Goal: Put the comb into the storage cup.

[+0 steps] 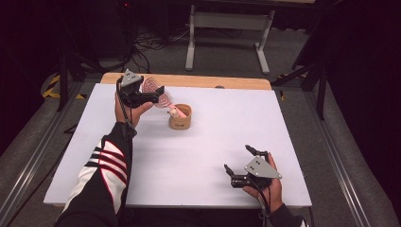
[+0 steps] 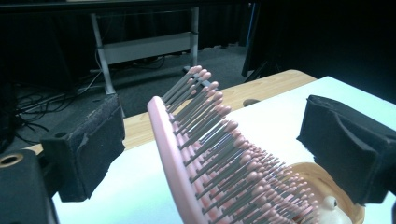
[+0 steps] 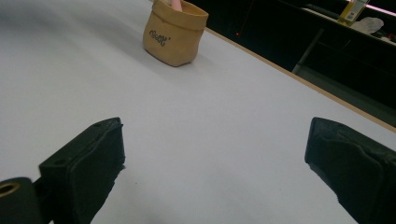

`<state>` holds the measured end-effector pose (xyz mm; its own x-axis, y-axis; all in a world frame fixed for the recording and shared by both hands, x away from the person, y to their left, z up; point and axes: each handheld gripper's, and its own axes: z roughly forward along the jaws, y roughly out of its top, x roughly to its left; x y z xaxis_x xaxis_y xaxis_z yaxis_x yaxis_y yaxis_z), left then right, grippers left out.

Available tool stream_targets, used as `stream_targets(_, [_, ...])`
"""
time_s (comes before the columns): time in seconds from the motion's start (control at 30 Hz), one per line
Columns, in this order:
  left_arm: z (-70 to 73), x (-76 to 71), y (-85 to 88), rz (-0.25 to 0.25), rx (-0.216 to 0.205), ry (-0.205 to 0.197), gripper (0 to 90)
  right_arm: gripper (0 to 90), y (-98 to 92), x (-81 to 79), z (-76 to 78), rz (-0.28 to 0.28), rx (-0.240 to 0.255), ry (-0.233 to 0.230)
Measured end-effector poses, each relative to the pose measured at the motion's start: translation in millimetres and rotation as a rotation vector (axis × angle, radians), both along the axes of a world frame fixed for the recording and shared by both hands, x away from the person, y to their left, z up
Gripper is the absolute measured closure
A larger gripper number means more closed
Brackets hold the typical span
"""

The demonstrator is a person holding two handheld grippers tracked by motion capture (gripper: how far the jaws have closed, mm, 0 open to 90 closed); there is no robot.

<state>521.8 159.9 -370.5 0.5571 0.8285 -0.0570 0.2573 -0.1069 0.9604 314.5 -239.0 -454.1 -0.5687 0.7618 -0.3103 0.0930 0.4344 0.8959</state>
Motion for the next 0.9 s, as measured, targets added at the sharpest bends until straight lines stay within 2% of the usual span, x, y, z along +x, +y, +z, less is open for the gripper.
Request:
stream_targets(0.2, [1.3,-3.6,2.7,-0.019,0.013,-0.016,6.1,5.5,-0.3,-0.5,0.6,-0.001,0.001,-0.005])
stream_targets(0.5, [7.7,-13.3,4.0,-0.028,0.077,-0.055,4.7,5.5,-0.7,-0.1,1.3,-0.004,0.003,-0.005])
stream_targets(0.67, [9.7,-17.9,5.2,-0.036,0.086,-0.069,4.9,5.4,-1.1,-0.6,2.1,-0.007,0.004,-0.010])
stream_targets(0.7, [10.4,-20.1,5.2,-0.032,0.102,-0.073,5.3,5.5,-1.0,-1.1,2.4,-0.008,0.006,-0.012])
stream_targets(0.9, [13.9,-26.8,6.5,-0.046,0.121,-0.097,5.7,5.4,-0.7,-1.2,3.0,-0.009,0.004,-0.014])
